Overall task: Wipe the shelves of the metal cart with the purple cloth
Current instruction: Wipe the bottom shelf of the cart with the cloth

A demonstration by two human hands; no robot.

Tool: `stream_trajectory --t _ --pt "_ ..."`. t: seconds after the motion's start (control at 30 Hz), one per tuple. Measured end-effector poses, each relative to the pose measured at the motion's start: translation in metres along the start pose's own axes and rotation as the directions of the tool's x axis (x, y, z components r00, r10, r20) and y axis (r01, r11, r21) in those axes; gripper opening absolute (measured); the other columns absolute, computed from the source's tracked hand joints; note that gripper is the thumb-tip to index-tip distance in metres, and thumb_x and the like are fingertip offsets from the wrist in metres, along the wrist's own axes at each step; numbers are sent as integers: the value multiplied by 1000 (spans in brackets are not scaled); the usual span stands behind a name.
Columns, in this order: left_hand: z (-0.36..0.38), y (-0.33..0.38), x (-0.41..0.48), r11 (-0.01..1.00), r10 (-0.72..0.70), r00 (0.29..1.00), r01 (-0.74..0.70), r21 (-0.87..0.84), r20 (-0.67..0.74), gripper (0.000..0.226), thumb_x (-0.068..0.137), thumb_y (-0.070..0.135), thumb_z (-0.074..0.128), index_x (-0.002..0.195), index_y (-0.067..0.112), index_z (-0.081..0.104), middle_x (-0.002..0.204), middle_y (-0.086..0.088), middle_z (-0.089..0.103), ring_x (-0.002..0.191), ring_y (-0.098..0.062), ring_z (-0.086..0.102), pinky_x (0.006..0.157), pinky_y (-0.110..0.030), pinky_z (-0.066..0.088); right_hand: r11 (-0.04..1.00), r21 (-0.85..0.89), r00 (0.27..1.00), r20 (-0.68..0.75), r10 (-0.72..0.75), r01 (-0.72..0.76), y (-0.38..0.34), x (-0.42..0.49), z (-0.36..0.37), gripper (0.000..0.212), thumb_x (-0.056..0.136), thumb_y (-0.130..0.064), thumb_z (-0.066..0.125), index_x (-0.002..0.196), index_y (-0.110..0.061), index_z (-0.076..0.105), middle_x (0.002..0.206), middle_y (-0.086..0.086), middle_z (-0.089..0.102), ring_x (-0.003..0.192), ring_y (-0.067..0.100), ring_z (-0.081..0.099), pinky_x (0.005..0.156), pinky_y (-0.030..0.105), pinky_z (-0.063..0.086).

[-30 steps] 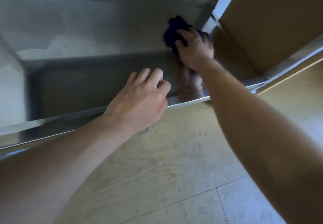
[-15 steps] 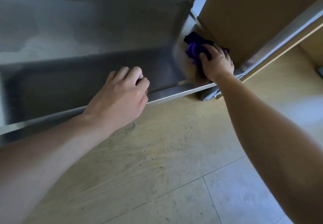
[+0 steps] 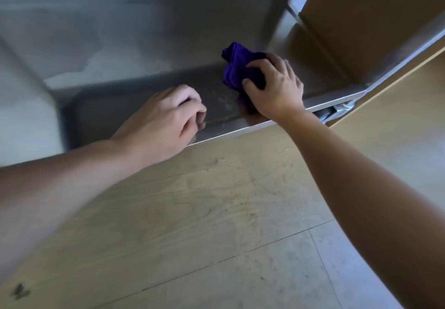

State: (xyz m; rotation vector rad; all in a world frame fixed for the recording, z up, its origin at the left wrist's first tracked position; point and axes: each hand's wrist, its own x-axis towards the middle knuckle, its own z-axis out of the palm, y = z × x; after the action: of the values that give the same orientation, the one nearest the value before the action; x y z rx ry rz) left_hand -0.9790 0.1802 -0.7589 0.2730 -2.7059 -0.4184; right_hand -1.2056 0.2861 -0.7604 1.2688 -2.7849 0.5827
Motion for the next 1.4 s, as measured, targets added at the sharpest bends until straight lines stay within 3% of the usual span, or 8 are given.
stream_trajectory --t 0.23,0.43,0.53,0.83,0.97,1.17,1.3,1.4 --pt "-64 -52 -86 980 34 985 -66 186 172 32 95 16 41 116 7 64 120 -8 56 102 -28 56 88 -46 45 999 -40 992 117 39 -35 -61 24 23 50 89 -46 43 139 -44 43 158 -11 26 147 31 15 117 52 12" --pt "-64 -58 -106 989 -64 991 47 141 115 32 94 17 39 114 8 62 123 -6 54 104 -24 55 89 -42 44 919 12 887 254 -385 395 -173 -2 58 49 94 -45 43 143 -44 40 161 -10 22 148 32 14 119 49 12" --pt "-63 -56 -108 990 -67 994 56 131 81 31 92 14 40 113 7 63 122 -6 55 103 -23 55 91 -40 43 885 26 860 228 -457 464 -171 -6 60 48 97 -46 42 144 -42 39 160 -12 24 149 26 16 120 44 13" --pt "-55 -52 -98 991 -45 998 41 127 33 25 91 10 44 105 10 64 113 -3 56 97 -22 56 85 -39 43 997 -78 991 126 36 -26 -40 42 19 48 96 -45 42 143 -38 42 158 -12 27 147 28 21 118 49 19" --pt "-51 -52 -94 991 -35 999 32 128 24 26 90 10 43 105 10 65 113 -3 56 95 -23 56 84 -40 43 996 -88 996 88 9 -1 -73 7 29 46 96 -40 43 143 -38 43 160 -7 26 147 31 20 118 49 17" --pt "-51 -54 -93 991 -36 999 33 131 20 31 89 12 44 112 8 65 117 -7 58 98 -26 58 87 -42 45 908 -12 904 95 -416 419 -146 -80 48 45 95 -42 41 138 -34 51 155 -5 38 144 35 29 116 50 22" --pt "-53 -53 -94 994 -35 999 33 108 11 27 88 9 44 105 9 66 113 -4 58 93 -25 57 84 -41 44 931 -23 931 51 -362 364 -111 -63 39 45 94 -46 42 137 -37 52 154 -8 39 143 29 33 115 48 27" --pt "-54 -52 -94 993 -38 999 37 110 5 25 88 8 44 102 10 65 111 -2 57 91 -23 56 82 -39 43 990 -72 992 15 -124 125 -63 -29 25 46 94 -47 42 138 -36 50 155 -7 38 144 29 31 115 50 27"
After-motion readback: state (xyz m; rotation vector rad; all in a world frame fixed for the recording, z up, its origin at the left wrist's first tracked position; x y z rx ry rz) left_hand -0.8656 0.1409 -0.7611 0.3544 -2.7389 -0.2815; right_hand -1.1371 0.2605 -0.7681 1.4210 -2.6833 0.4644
